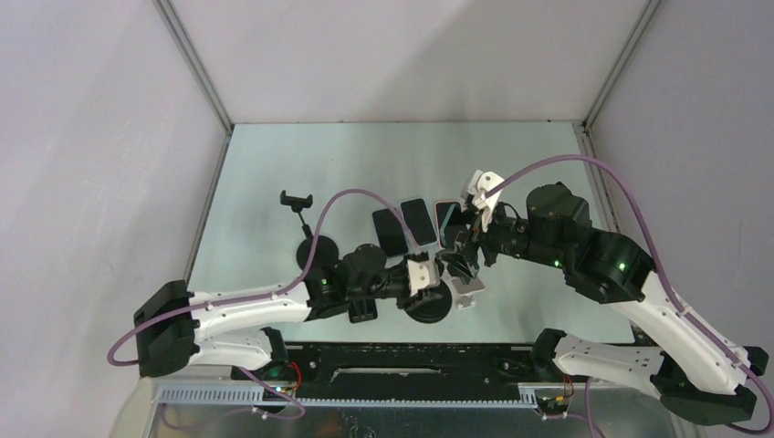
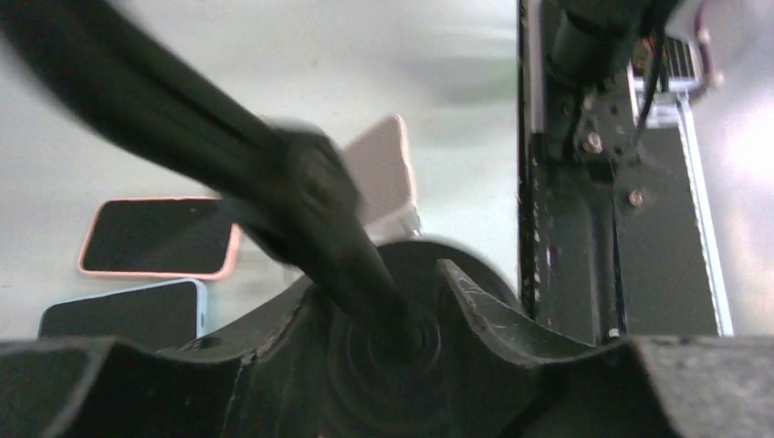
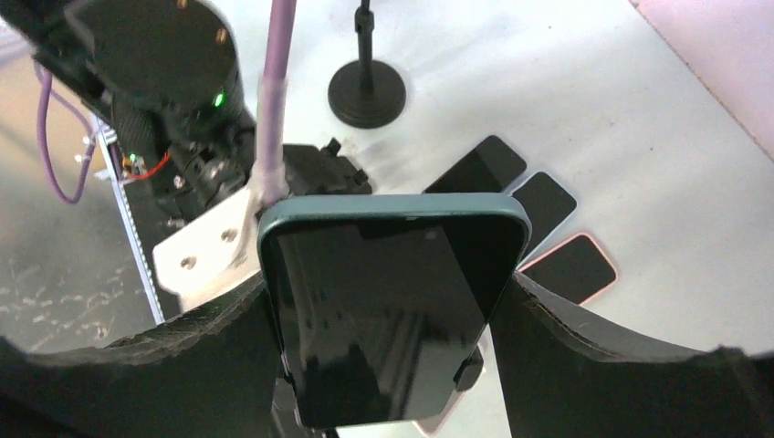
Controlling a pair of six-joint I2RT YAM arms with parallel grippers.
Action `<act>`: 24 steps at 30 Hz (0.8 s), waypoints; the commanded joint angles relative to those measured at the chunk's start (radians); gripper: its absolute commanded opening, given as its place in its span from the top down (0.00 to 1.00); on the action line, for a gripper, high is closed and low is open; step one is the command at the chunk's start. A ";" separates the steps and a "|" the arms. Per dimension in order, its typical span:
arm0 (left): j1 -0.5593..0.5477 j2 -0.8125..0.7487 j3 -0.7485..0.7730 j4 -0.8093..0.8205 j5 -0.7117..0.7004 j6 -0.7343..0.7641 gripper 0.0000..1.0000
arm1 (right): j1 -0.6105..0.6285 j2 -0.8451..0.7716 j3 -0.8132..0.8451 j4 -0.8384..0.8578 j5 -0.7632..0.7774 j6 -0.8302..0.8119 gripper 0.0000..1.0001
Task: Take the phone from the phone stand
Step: Place the phone stand with the phone at the center of the board.
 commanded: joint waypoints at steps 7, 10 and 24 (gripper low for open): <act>-0.020 -0.121 -0.197 0.227 0.011 -0.077 0.04 | 0.001 -0.049 -0.069 0.349 -0.009 0.063 1.00; -0.020 -0.168 -0.244 0.280 -0.023 -0.106 0.00 | 0.007 -0.039 -0.077 0.364 -0.019 0.078 1.00; -0.010 -0.475 -0.388 0.251 -0.159 -0.161 0.01 | 0.029 0.024 -0.181 0.415 -0.058 0.049 1.00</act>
